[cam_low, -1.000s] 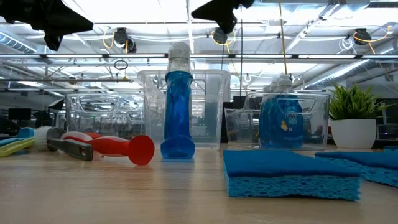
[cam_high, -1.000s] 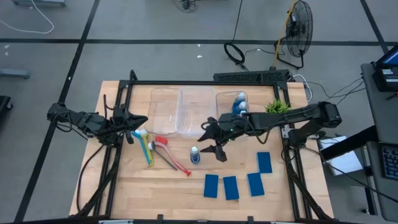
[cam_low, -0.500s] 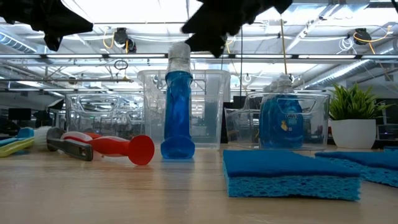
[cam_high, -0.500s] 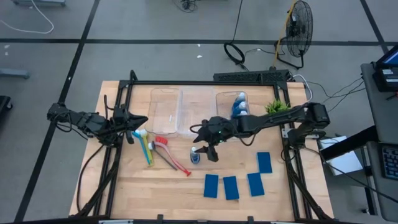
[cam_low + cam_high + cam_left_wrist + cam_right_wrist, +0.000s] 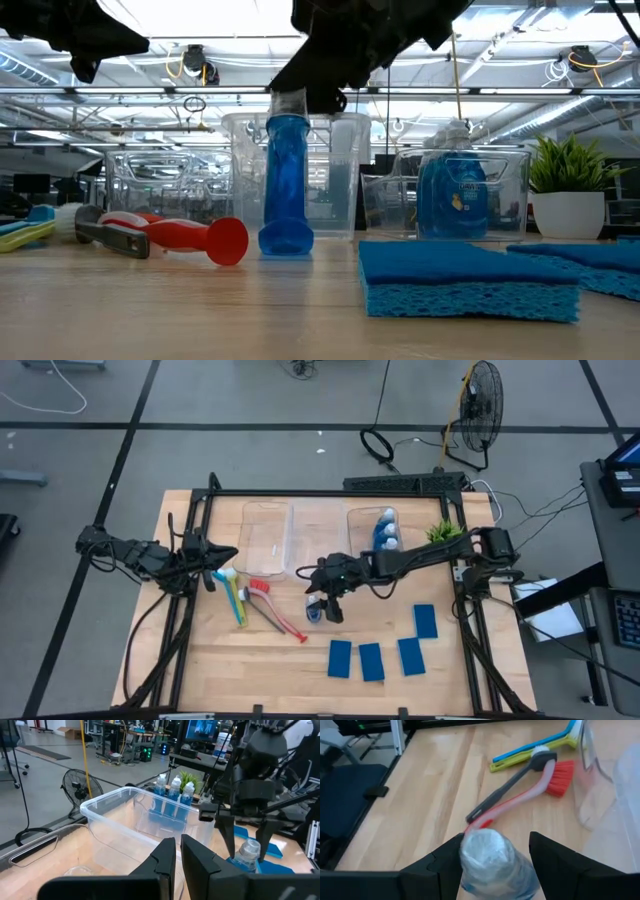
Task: Pick & Place Kitchen Sink Supplies
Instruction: Put the blue dishwashing liquid bottle into the right transparent bin
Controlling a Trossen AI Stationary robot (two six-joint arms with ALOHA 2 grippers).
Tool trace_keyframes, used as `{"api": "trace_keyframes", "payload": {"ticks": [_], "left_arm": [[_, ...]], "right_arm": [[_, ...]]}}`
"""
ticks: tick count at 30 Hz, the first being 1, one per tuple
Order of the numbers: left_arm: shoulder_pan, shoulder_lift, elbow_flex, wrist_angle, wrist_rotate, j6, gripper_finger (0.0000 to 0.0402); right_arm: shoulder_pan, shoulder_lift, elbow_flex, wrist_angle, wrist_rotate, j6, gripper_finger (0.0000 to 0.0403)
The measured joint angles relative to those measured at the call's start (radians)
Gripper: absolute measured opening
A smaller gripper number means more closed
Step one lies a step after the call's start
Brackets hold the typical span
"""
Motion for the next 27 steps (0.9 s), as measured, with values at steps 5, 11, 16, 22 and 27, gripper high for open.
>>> {"api": "trace_keyframes", "payload": {"ticks": [5, 11, 16, 22, 27], "left_arm": [[0.000, 0.000, 0.000, -0.001, 0.000, 0.000, 0.0033], [0.000, 0.000, 0.000, -0.001, 0.000, 0.001, 0.0033], [0.000, 0.000, 0.000, -0.001, 0.000, 0.001, 0.0033], [0.000, 0.000, 0.000, -0.001, 0.000, 0.001, 0.0033], [0.000, 0.000, 0.000, -0.001, 0.000, 0.001, 0.0033]], "right_arm": [[0.000, 0.002, 0.000, -0.001, 0.003, 0.000, 0.0208], [0.000, 0.003, 0.000, -0.006, 0.035, 0.005, 0.0208], [0.013, 0.004, 0.000, -0.008, 0.051, 0.004, 0.0190], [0.026, 0.005, 0.000, -0.007, 0.055, -0.015, 0.0142], [0.026, 0.005, 0.000, -0.004, 0.052, -0.015, 0.0132]]}}
